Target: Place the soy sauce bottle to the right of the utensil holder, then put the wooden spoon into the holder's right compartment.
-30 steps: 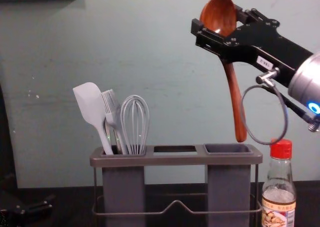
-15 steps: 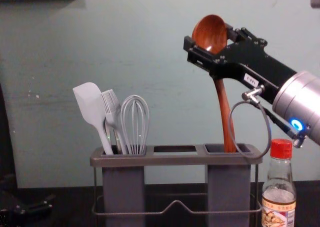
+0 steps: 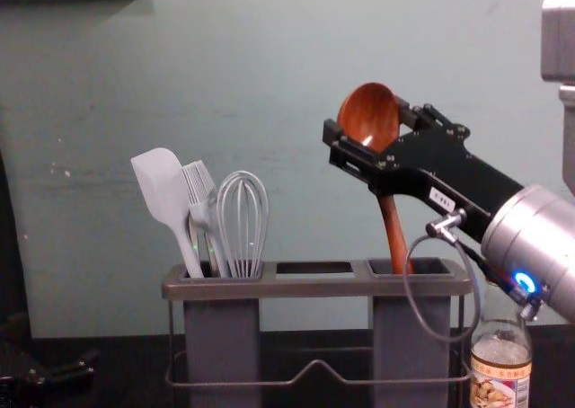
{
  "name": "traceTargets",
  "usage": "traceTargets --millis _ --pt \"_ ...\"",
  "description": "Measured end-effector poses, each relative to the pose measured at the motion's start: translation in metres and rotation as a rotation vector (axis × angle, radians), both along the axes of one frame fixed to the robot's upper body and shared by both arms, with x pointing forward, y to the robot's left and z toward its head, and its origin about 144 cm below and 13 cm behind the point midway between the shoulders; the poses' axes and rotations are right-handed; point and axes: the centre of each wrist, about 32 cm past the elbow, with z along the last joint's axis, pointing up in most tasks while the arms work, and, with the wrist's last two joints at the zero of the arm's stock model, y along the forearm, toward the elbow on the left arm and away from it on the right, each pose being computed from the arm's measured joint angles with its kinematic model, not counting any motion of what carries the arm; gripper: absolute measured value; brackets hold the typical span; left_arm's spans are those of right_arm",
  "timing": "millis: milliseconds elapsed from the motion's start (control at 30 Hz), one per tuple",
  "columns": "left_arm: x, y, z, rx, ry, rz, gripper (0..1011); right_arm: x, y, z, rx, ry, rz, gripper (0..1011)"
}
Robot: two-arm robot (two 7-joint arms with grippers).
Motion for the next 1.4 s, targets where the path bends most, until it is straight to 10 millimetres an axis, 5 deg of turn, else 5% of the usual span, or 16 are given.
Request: traceTargets --millis 1000,1233,1400 --pt "0.0 0.0 0.0 0.0 0.0 0.0 1005 -0.016 -0.005 -0.023 -0.003 0.055 -0.016 844" --pt "0.0 0.0 0.0 0.0 0.0 0.0 1005 -0.016 -0.003 -0.02 -0.001 0.051 -0.016 1000" --pt "0.0 0.0 0.0 0.0 0.0 0.0 1005 -0.016 -0.003 -0.014 0.006 0.033 -0.024 1004"
